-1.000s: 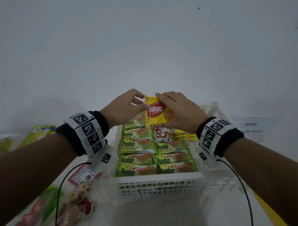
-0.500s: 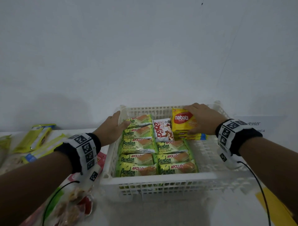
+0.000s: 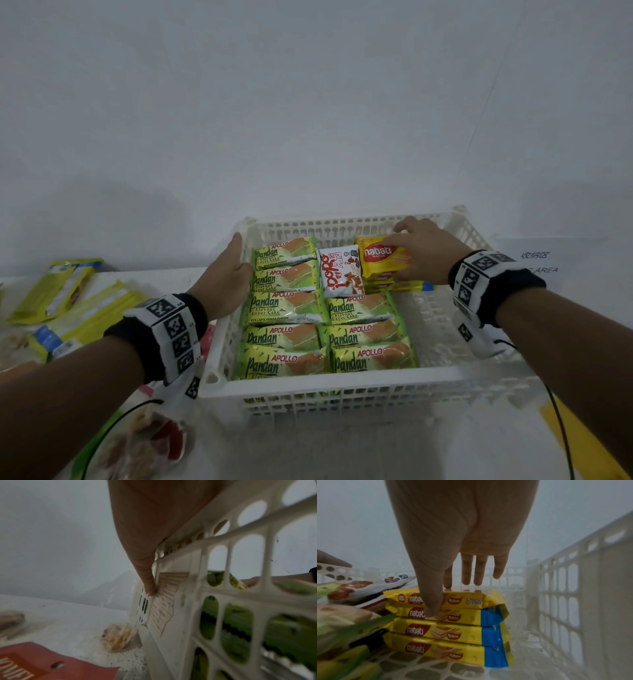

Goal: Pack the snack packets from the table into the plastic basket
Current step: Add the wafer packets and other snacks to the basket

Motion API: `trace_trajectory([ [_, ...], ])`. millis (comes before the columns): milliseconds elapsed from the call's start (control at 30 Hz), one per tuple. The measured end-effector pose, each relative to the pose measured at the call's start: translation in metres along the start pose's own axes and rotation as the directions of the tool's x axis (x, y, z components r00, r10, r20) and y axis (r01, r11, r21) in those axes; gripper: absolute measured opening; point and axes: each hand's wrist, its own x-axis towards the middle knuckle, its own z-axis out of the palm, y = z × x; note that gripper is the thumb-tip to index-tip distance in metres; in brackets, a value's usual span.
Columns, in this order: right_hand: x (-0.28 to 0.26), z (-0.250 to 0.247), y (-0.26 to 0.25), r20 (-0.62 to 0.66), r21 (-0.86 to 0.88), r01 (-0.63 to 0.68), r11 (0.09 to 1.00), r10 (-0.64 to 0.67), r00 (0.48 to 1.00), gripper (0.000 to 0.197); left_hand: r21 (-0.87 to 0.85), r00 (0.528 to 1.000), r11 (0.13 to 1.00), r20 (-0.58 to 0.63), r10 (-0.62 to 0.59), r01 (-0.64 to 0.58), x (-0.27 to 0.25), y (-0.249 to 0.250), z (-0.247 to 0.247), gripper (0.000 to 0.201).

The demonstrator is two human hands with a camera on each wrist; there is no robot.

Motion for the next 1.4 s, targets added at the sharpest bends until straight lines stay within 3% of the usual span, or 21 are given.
trace_trajectory([
  [367, -0.005, 0.005, -0.01, 0.003, 0.034, -0.03, 0.999, 0.03, 1.0, 0.067, -0.01, 1.0, 1.0, -0.018, -0.005, 0.005, 0.002, -0.001, 0.004, 0.066],
  [833, -0.009, 0.001, -0.014, 0.004, 0.069, -0.054, 0.996, 0.054, 0.999, 0.071, 0.017, 0.998, 1.0, -0.051, -0.024, 0.025, -0.003, 0.008, 0.006, 0.062],
  [967, -0.01, -0.009, -0.02, -0.108, 0.107, -0.056, 0.993, 0.068, 0.992, 0.061, 0.022, 0.998, 1.0, -0.059, -0.019, 0.02, -0.001, 0.008, 0.005, 0.061],
  [1133, -0.013, -0.026, -0.037, -0.269, 0.114, 0.013, 0.993, 0.019, 0.963, 0.048, 0.055, 1.0, 0.998, -0.007, -0.006, 0.007, 0.001, 0.008, 0.001, 0.077],
  [1300, -0.016, -0.049, -0.066, -0.333, 0.126, 0.074, 0.989, -0.028, 0.942, 0.051, 0.184, 0.987, 0.983, -0.156, 0.047, -0.018, -0.008, 0.02, -0.027, 0.087],
  [1400, -0.013, -0.063, -0.086, -0.245, 0.109, 0.07, 0.992, -0.042, 0.969, 0.062, 0.305, 0.976, 0.952, -0.204, 0.074, -0.008, -0.024, 0.027, -0.05, 0.078],
])
